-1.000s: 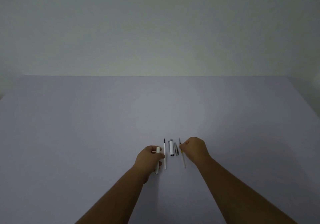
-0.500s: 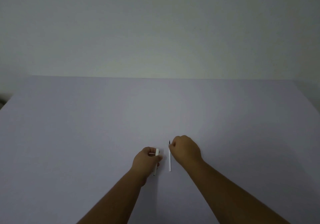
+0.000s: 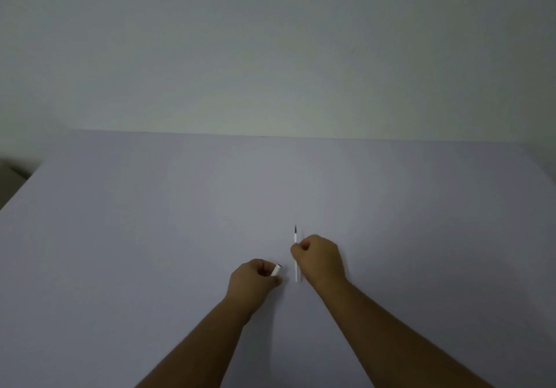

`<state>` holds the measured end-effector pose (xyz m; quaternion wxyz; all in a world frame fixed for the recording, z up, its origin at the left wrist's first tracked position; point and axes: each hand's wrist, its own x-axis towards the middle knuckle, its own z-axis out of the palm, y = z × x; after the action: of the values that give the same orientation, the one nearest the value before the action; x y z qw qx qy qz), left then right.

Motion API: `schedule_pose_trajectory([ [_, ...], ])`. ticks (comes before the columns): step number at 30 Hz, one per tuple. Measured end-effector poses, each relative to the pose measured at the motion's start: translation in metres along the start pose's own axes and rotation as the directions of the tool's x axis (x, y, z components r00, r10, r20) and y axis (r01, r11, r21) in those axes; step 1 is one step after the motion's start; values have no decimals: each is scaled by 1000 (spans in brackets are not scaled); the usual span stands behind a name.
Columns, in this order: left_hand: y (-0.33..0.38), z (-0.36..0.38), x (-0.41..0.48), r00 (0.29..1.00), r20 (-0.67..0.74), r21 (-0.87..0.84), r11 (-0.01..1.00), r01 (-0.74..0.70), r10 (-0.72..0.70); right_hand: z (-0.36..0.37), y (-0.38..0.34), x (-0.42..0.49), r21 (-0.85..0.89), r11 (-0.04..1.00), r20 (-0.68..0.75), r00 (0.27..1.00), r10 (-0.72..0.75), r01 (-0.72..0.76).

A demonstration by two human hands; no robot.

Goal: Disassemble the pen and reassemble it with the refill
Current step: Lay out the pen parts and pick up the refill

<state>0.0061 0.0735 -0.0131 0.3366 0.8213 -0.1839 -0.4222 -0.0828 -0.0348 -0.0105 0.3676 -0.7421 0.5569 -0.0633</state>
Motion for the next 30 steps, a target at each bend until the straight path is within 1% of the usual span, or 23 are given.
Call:
schedule_pose_trajectory([
  [2, 3, 0, -1, 1000, 5, 20, 1000, -16, 16, -8, 1, 4, 216, 976, -68, 997, 30, -15],
  [4, 7, 0, -3, 999, 14, 39, 999, -37, 37, -15, 4, 3, 331, 943, -79, 995, 68, -38],
  [7, 13, 4, -7, 997, 37, 45, 997, -68, 66, -21, 11, -1, 366, 928, -53, 994, 95, -69],
  [11, 21, 7, -11, 996, 51, 32, 996, -78, 76, -31, 16, -11, 487, 868, -28, 992, 121, -92],
  [15, 26, 10, -17, 993, 54, 10, 994, -107, 107, -39, 18, -18, 522, 851, -11, 996, 83, -65],
  [19, 34, 15, -23, 988, 73, -8, 990, -139, 139, -43, 21, -24, 487, 871, 98, 995, 22, -68],
  [20, 36, 15, -23, 986, 78, -9, 989, -147, 147, -45, 23, -24, 492, 868, 104, 994, 23, -71],
  [24, 44, 18, -24, 983, 86, -7, 987, -162, 162, -57, 26, -16, 611, 790, 25, 998, 54, -58],
  [26, 47, 19, -23, 982, 87, -10, 986, -166, 166, -61, 25, -15, 593, 804, 48, 999, 18, -43],
  [28, 50, 22, -22, 981, 94, -8, 986, -169, 169, -62, 27, -14, 544, 839, 102, 994, -31, -30],
  [30, 51, 23, -22, 980, 99, -8, 985, -172, 172, -61, 26, -15, 530, 847, 149, 987, -60, -29],
])
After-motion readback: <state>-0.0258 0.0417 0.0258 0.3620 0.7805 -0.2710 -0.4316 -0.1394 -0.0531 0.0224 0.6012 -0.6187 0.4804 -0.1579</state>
